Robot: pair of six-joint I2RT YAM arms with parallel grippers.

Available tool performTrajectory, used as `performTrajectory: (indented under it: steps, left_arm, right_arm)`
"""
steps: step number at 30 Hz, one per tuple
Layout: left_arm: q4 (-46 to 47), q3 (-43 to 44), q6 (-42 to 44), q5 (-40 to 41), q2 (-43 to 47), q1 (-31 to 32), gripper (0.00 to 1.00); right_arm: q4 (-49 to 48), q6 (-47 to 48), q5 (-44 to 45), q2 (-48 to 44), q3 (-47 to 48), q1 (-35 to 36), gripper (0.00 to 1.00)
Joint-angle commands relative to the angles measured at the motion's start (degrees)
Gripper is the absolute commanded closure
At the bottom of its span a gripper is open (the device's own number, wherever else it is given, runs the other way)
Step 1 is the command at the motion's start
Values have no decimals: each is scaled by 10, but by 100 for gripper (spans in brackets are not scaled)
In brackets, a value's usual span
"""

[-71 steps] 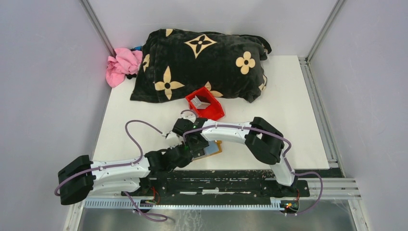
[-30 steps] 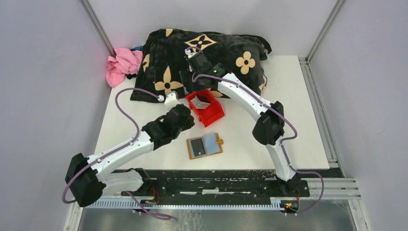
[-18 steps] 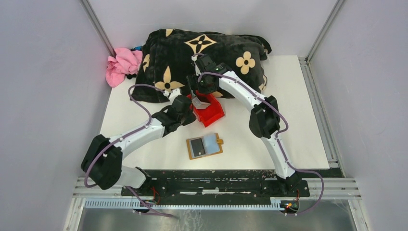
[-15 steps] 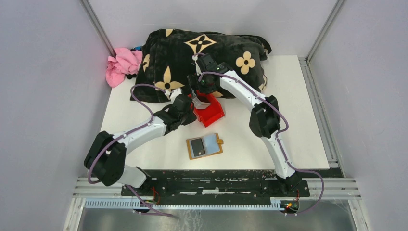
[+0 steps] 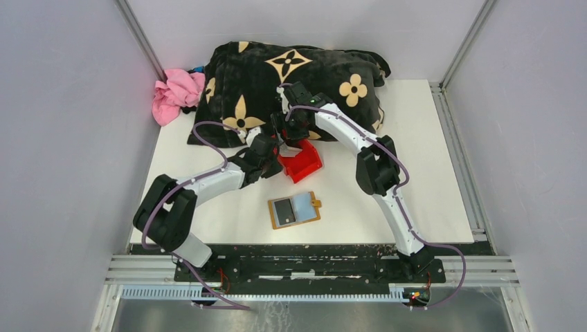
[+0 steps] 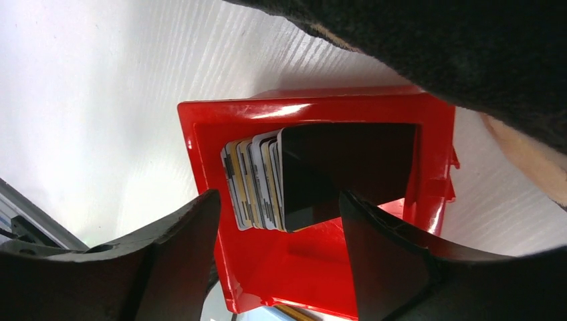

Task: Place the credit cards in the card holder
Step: Pick up the credit card from the storage box.

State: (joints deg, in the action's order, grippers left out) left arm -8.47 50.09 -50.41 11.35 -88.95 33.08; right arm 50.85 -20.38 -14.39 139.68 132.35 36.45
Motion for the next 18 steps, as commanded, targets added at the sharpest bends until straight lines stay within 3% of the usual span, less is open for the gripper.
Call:
performTrajectory:
  steps: [1,7,18]
  left_arm:
    - [42,16,9,-11,-15,-11,75]
    - [58,23,15,-30,-46,-31,75]
    - [73,46,21,-48,-85,-47,76]
  right_arm:
    - [-8,-2,-30,13,-2,-10,30]
    - [-23,-9,-49,-4,-37,-11,40]
    - [-19,-18,-73,-13,-16,5,53]
